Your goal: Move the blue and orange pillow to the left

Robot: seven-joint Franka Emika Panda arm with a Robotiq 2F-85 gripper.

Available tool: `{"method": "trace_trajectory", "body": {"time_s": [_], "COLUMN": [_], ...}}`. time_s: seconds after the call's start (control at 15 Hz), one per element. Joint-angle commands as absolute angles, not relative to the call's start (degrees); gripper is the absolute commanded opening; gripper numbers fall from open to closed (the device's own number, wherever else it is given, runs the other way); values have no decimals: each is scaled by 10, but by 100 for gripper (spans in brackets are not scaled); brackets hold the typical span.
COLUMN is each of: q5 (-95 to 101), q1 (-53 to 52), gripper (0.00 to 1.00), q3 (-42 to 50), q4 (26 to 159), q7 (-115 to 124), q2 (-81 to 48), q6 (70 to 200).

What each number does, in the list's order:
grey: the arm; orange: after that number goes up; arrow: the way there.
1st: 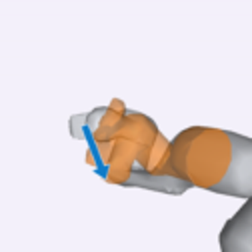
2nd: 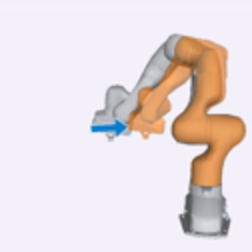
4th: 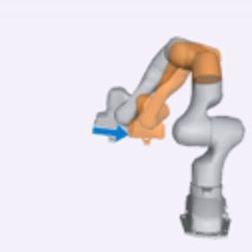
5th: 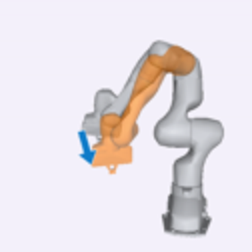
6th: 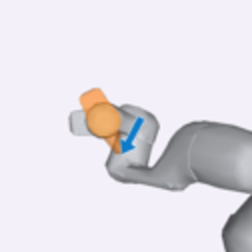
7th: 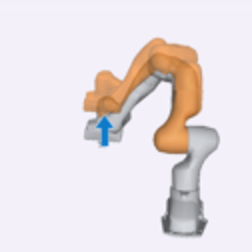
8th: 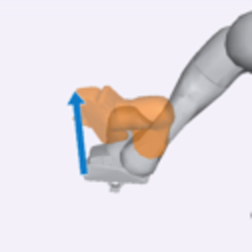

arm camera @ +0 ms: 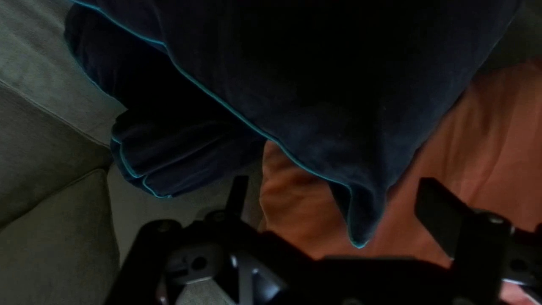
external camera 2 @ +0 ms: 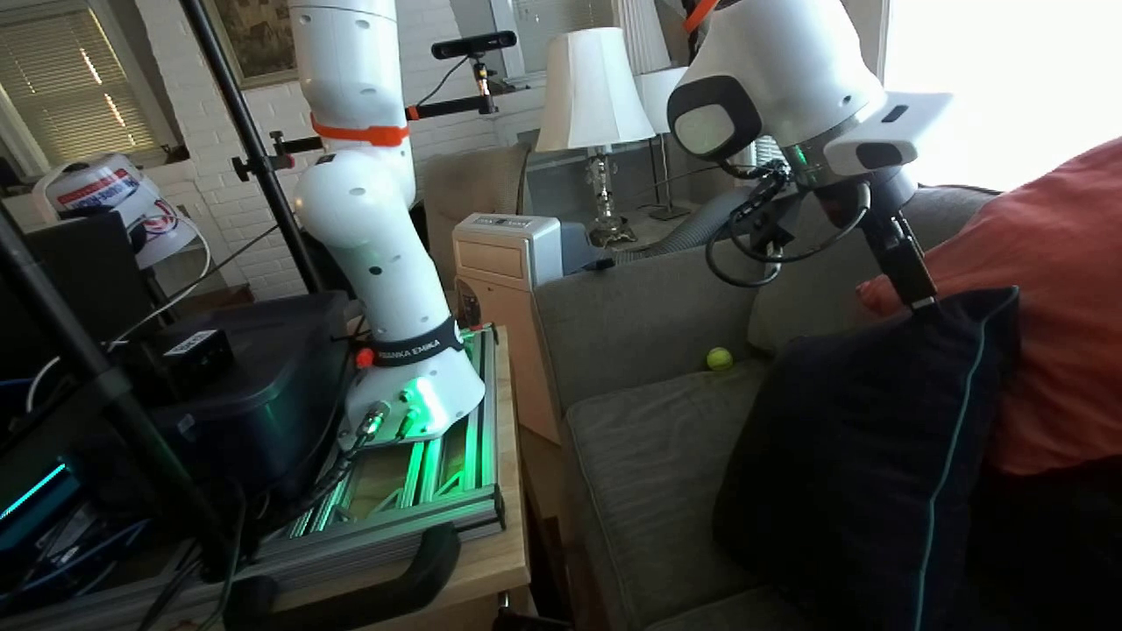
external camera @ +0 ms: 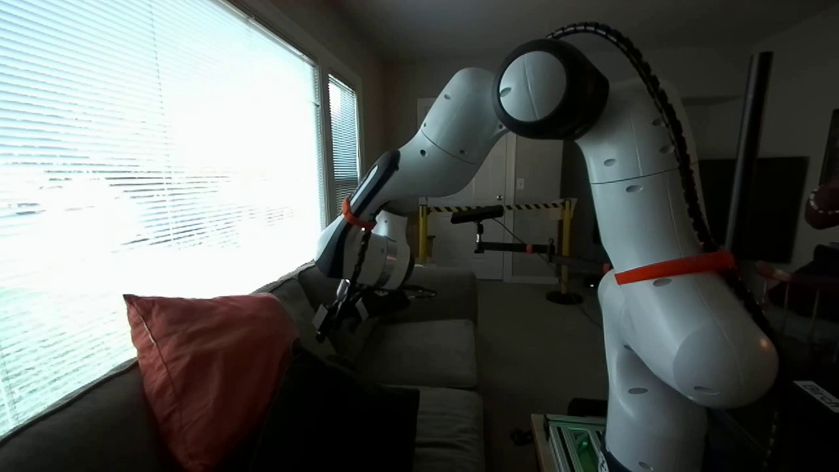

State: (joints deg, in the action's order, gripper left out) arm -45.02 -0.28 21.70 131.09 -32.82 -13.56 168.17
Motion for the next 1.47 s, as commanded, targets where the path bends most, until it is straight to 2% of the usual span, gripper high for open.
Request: {"method": "trace_trajectory", "body": {"time_s": [0.0, 0.53, 0.67, 1.07, 1.27, 1.4], "q5": [-543, -666, -693, -705, -621, -527], "q1": [33, 99, 113, 119, 95, 106], "gripper": [100, 100, 74, 26, 4, 0], "q3": [165, 95, 79, 76, 113, 114], "q4": [1275, 1204, 1187, 1174, 1201, 1215], "q7": [-406, -576, -611, -600, -509, -434], "q2": [-168, -238, -254, -282, -275, -255], "q6": [1693, 1696, 1696, 1681, 1633, 1584]}}
